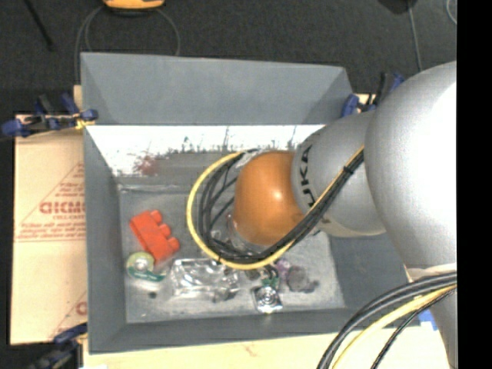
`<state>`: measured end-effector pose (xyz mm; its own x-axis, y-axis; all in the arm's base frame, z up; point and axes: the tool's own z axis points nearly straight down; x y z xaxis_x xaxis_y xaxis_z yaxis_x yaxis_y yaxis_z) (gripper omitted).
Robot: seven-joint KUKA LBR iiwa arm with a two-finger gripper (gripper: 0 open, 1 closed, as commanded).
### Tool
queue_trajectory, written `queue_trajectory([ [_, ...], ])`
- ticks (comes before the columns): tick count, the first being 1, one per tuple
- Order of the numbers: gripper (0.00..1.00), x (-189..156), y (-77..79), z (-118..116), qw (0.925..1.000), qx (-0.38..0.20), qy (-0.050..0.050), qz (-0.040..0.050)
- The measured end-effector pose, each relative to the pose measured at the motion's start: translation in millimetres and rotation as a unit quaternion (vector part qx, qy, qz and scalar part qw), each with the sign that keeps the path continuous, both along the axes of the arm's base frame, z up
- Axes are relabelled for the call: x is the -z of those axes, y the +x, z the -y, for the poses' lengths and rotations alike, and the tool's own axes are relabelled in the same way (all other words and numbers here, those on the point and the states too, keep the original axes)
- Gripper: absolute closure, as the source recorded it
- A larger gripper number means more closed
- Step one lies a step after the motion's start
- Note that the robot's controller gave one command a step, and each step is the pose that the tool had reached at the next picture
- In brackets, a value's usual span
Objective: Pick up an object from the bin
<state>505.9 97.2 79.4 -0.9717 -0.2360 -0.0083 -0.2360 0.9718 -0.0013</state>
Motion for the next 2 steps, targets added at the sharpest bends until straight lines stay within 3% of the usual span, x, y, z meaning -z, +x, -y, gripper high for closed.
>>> queue_trajectory([
  [2, 1.0, -67.0, 1.6, 2.1, 1.0, 0.001, -0.001, -0.0027],
])
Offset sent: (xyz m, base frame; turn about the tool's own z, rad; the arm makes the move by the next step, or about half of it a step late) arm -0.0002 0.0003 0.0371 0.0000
